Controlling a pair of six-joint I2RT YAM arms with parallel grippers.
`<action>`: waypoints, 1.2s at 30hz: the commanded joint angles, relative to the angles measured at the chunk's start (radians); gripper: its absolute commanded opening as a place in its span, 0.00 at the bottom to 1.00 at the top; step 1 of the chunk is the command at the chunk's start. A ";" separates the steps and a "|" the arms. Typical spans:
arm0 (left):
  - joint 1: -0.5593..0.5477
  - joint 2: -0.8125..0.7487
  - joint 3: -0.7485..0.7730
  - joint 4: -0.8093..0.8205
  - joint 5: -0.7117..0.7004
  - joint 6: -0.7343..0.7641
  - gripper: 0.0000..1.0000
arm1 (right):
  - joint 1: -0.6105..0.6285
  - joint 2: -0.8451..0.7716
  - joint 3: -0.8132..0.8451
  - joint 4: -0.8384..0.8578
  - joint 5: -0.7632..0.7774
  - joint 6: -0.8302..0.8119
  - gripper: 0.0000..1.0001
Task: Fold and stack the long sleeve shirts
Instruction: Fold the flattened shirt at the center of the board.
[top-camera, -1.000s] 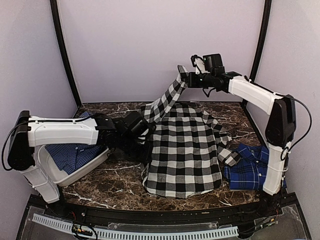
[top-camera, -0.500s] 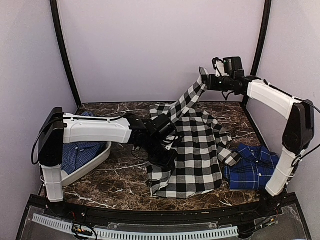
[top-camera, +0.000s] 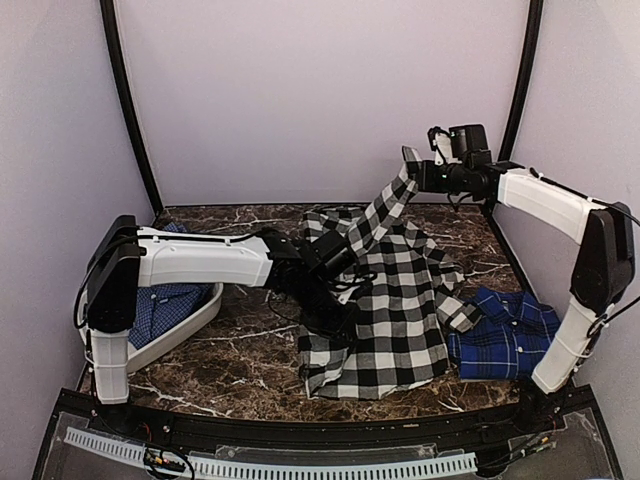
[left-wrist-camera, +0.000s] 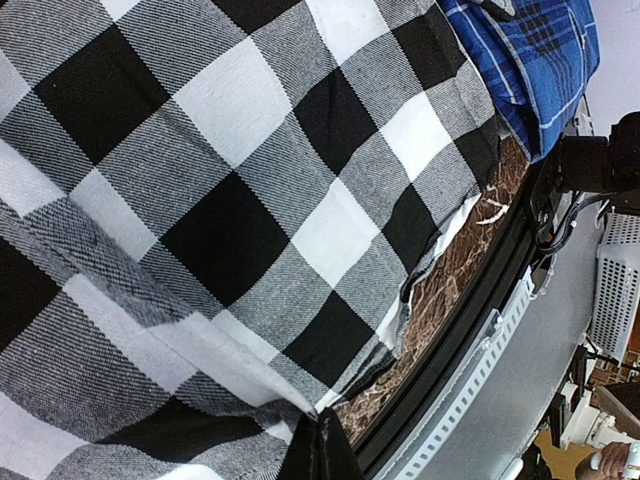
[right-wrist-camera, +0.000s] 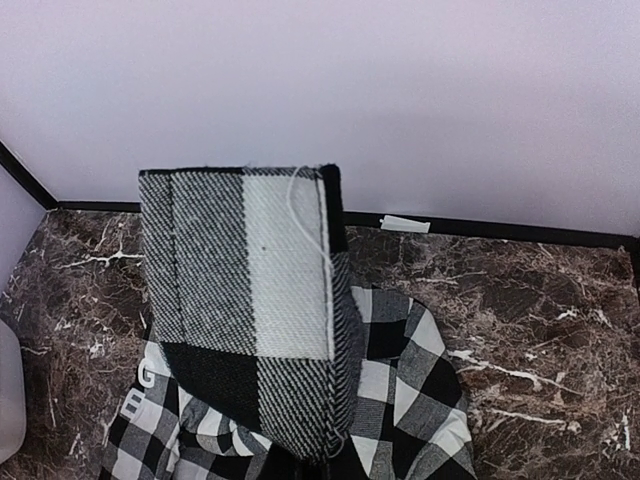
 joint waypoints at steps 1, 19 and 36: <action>-0.005 0.015 0.004 -0.017 0.049 0.021 0.00 | -0.013 -0.015 -0.028 0.058 0.018 0.007 0.00; -0.005 0.071 0.007 0.006 0.085 0.017 0.00 | -0.013 -0.030 0.042 0.025 0.017 -0.004 0.00; -0.005 0.085 0.014 0.023 0.129 0.018 0.00 | -0.049 0.032 0.011 0.042 0.027 -0.005 0.00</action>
